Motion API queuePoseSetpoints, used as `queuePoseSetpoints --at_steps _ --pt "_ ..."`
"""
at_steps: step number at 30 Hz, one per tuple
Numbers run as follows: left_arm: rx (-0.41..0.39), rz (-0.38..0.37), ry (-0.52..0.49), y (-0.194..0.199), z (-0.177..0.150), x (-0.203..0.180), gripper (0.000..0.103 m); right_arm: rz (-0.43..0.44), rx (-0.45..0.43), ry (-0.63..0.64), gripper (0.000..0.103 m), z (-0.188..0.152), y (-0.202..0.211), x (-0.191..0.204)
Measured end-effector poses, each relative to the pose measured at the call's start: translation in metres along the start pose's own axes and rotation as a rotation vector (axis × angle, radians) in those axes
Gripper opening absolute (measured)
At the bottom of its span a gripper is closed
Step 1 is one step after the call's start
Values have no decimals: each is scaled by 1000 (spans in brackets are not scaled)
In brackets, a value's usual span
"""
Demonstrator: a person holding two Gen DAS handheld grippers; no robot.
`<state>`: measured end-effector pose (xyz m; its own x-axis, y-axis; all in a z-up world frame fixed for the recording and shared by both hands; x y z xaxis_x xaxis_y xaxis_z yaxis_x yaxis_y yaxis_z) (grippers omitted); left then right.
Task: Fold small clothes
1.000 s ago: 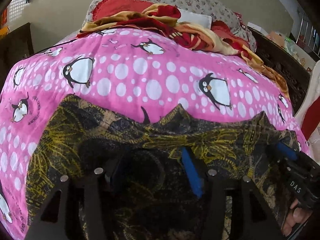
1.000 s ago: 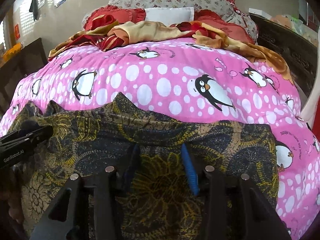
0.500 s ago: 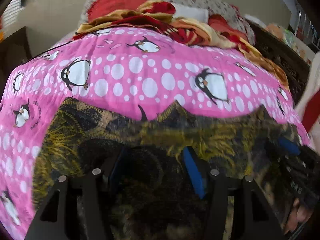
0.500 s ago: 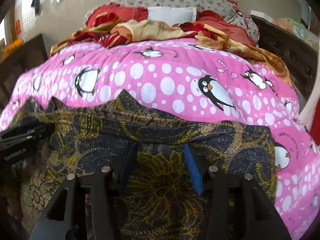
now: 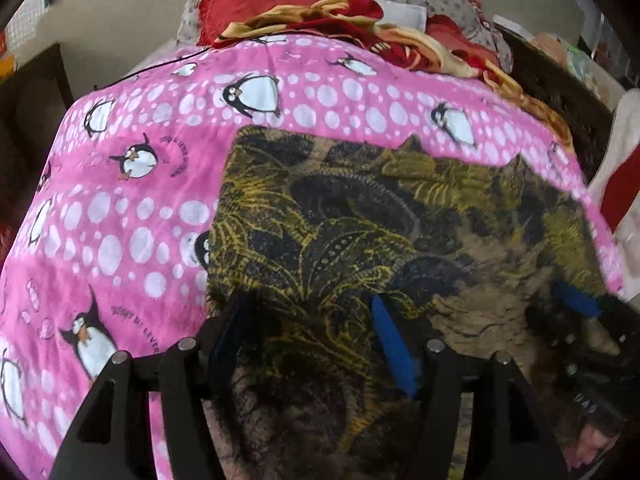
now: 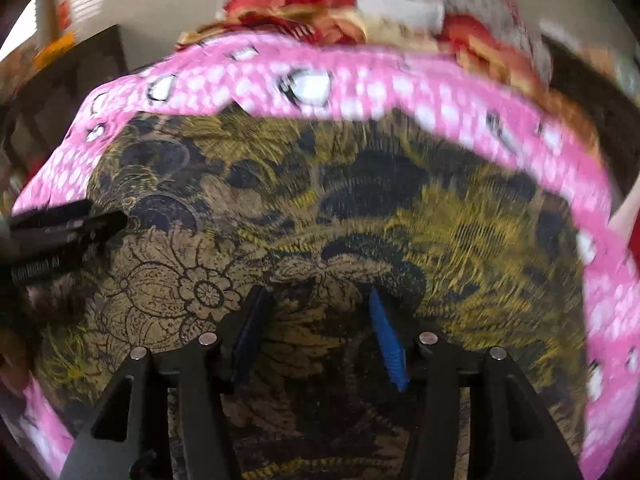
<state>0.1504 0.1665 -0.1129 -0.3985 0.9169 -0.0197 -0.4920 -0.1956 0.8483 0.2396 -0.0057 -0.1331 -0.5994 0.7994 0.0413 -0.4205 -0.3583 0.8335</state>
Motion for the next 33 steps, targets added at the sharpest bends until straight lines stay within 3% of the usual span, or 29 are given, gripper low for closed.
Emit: queuePoseSetpoints --at_steps 2,5,7,11,14,16,19,24,29,31,33 --pt "-53 -33 37 27 -1 7 66 22 9 -38 38 2 14 -3" --pt "-115 -78 69 63 -20 12 69 41 -113 -59 38 3 51 -9" --pt "-127 -165 106 88 -48 7 72 63 -158 -35 39 -5 62 -6" --pt "-153 -291 143 129 -94 -6 72 36 -59 17 41 -38 26 0" --pt "-152 -368 198 147 -124 -13 83 65 -116 5 44 -44 25 -3" --pt "-151 -435 266 146 -143 -13 84 49 -120 13 45 -45 26 -1" --pt "-111 -472 349 126 -157 -9 84 21 -132 32 46 -46 26 2" --pt "-126 -533 453 101 -145 2 84 25 -132 30 46 -50 29 5" --pt "-134 -542 566 81 -128 18 84 26 -133 29 46 -47 27 1" --pt "-125 -542 555 82 -126 9 89 21 -134 32 46 -46 26 1" --pt "-100 -561 463 82 -125 -11 88 16 -136 35 46 -47 27 1"
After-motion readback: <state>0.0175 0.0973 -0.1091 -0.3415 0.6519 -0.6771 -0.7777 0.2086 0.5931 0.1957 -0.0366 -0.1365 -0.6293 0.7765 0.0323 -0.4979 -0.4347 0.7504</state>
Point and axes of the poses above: each gripper's, at about its wrist camera, not at the fingertips, and y roughly against the way its jaws point, x to its left, z to its top, the point moved 7 cm from there along -y, roughly the way its jaws point, and after that the axes turned 9 degrees about -y, right-handed, at the moved point
